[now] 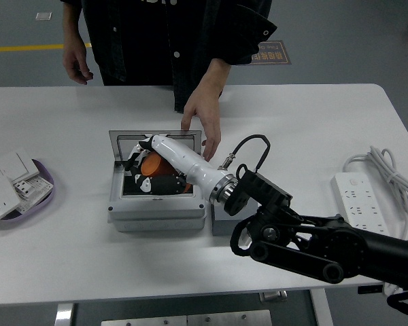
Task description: Pick up the cylinder from the cube,place it in the box,flap close box
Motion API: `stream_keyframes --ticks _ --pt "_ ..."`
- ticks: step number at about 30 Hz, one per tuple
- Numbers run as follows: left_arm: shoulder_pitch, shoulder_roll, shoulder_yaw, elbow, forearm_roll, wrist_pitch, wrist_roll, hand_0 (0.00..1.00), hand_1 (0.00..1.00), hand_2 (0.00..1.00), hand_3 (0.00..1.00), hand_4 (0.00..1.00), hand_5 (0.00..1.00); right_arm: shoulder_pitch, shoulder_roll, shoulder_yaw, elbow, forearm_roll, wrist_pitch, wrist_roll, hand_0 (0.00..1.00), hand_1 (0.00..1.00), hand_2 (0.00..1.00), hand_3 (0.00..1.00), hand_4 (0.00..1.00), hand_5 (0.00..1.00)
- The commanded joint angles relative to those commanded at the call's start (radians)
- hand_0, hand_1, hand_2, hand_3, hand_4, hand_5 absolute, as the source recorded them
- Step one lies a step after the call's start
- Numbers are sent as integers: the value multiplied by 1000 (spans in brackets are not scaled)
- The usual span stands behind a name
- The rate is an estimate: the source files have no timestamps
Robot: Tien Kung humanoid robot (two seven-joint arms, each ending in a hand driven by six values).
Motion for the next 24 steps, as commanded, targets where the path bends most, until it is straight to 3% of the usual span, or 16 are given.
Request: stream_keyframes --ticks 4,8,11,12,17,18,23,24 --pt "0 1 7 1 -5 0 0 592 616 611 628 683 242 20 14 -13 -20 -106 47 -99 68 246 339 226 2 2" --pt "-2 2 9 1 -6 0 0 592 616 612 629 685 246 30 28 -32 -47 -169 55 -138 91 256 349 238 2 2" --pt "-3 2 10 1 -6 0 1 592 616 612 629 685 246 34 37 -45 -65 -171 51 -130 91 256 349 238 2 2" --pt "-3 2 11 1 -6 0 1 592 616 612 629 685 253 36 39 -50 -71 -165 49 -123 208 380 435 377 40 2" --pt "-3 2 17 1 -6 1 2 592 616 612 629 685 253 48 51 -72 -98 -127 52 -82 208 380 435 377 40 2" --pt "-3 2 17 1 -6 1 2 592 616 613 629 686 260 50 53 -75 -102 -124 53 -76 680 618 618 614 296 72" --pt "-5 3 17 1 -4 1 1 592 616 613 629 686 260 57 64 -91 -125 -133 61 -65 680 618 618 614 296 72" --pt "-5 3 17 0 -4 1 1 592 616 612 629 687 263 59 66 -95 -131 -140 64 -66 785 697 714 694 445 204"
